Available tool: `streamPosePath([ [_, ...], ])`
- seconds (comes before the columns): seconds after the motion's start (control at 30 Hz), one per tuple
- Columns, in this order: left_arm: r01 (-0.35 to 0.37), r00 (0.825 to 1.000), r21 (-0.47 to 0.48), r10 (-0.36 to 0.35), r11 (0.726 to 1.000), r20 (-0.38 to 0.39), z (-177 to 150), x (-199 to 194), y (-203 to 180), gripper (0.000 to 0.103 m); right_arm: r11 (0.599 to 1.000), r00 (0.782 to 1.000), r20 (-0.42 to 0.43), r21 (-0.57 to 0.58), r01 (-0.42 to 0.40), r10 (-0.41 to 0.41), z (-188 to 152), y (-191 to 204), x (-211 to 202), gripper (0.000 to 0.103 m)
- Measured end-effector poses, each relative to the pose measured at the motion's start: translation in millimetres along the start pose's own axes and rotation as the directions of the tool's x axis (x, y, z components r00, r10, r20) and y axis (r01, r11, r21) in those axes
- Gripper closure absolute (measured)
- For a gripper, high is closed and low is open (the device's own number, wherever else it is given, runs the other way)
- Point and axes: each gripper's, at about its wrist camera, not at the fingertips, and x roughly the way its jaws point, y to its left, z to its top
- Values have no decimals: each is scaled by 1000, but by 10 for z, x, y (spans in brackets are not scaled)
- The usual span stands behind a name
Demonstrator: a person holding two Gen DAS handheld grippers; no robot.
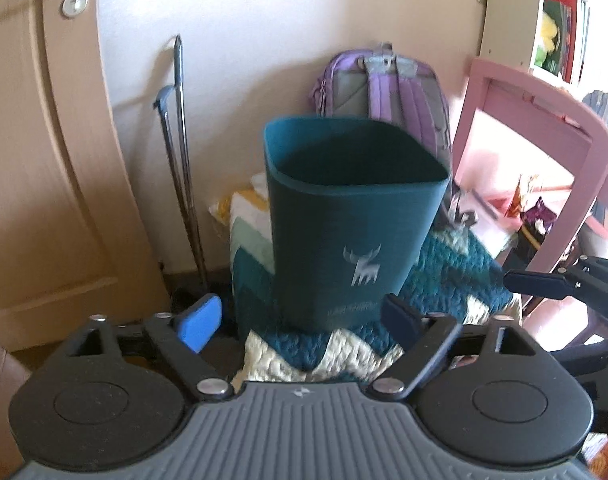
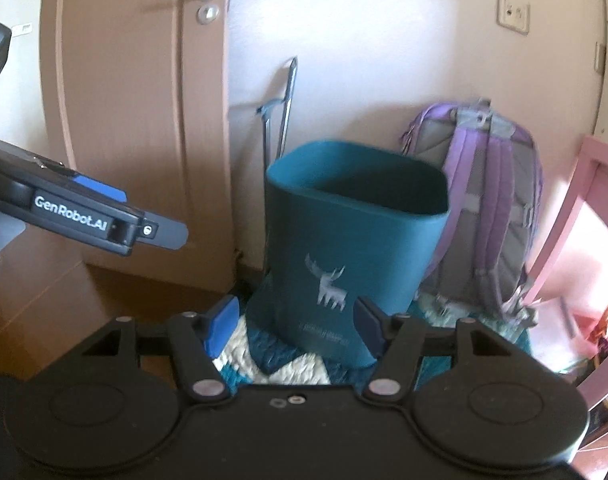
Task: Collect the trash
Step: 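Withdraw both tools from the bin and lower them to the trash pile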
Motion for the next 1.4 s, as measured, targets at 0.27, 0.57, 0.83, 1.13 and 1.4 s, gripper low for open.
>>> streamPosePath([
  [0.27, -30, 992, -80, 20, 996, -123, -768, 474, 251, 0, 998, 991, -123, 43, -47, 52, -680, 46, 413, 40],
  [0.57, -118, 903, -229, 9, 966, -429, -1796, 1560, 466, 0, 988, 927, -360, 145, -52, 102, -1669, 10, 1280, 40],
  [0.83, -288, 758, -338, -2, 896, -652, -2624, 2471, 539, 0, 976, 840, -528, 218, -9, 126, -2440, -1, 2120, 40],
  [1.13, -470, 495, -342, -78, 814, -866, -3735, 3385, 731, 0, 916, 687, -691, 390, 93, 224, -3181, -112, 3081, 40],
  [1.4, -475, 347, -300, -138, 827, -928, -4391, 3873, 659, 0, 842, 578, -758, 497, 212, 302, -3861, -151, 3671, 40],
])
